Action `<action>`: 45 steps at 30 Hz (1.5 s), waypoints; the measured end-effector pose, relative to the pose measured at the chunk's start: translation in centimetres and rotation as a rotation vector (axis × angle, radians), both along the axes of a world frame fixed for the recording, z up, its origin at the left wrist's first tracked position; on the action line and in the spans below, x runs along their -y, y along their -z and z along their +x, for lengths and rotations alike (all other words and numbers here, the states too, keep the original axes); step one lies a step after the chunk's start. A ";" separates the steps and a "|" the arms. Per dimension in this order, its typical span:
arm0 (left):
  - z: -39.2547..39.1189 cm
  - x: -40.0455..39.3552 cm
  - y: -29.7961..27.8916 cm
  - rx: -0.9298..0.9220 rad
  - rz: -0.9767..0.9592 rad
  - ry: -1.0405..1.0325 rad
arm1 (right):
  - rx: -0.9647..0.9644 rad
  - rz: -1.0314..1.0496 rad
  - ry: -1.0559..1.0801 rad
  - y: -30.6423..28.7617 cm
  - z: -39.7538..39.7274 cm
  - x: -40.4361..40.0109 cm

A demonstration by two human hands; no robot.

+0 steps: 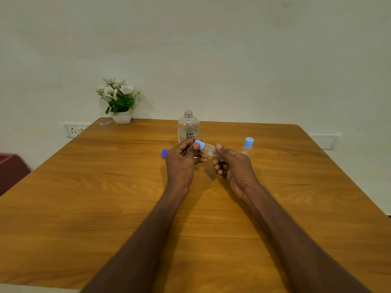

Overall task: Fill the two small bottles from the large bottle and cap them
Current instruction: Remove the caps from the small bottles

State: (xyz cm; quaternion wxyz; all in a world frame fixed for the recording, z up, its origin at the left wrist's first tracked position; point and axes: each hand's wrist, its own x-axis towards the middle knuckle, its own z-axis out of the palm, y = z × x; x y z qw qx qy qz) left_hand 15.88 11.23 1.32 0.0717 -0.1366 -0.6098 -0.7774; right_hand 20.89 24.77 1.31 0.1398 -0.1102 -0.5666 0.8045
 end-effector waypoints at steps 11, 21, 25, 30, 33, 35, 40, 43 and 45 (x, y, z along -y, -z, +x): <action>-0.2 0.1 0.4 -0.071 -0.058 -0.032 | 0.005 -0.030 -0.047 -0.3 0.2 0.1; -0.5 0.3 1.1 -0.361 -0.482 -0.058 | 0.078 0.034 0.002 -0.1 0.3 -0.2; -0.5 0.5 0.9 -0.286 -0.421 -0.060 | -0.009 0.168 0.015 0.2 0.1 -0.1; -0.4 0.5 0.9 -0.222 -0.334 -0.030 | -0.064 0.124 -0.026 0.1 0.3 -0.2; -0.4 0.5 1.0 -0.168 -0.282 0.010 | -0.040 0.061 -0.023 0.1 0.1 -0.1; -0.6 0.6 1.0 -0.142 -0.244 0.023 | 0.004 0.056 -0.016 -0.1 -0.1 -0.3; -0.8 0.6 0.9 -0.060 -0.143 0.050 | 0.027 0.024 -0.012 0.0 -0.1 -0.6; -0.7 0.4 0.7 -0.053 -0.092 0.066 | 0.035 -0.015 -0.014 -0.1 -0.2 -0.7; -0.6 0.4 0.6 -0.030 -0.030 0.093 | 0.046 -0.031 -0.010 -0.1 -0.2 -0.7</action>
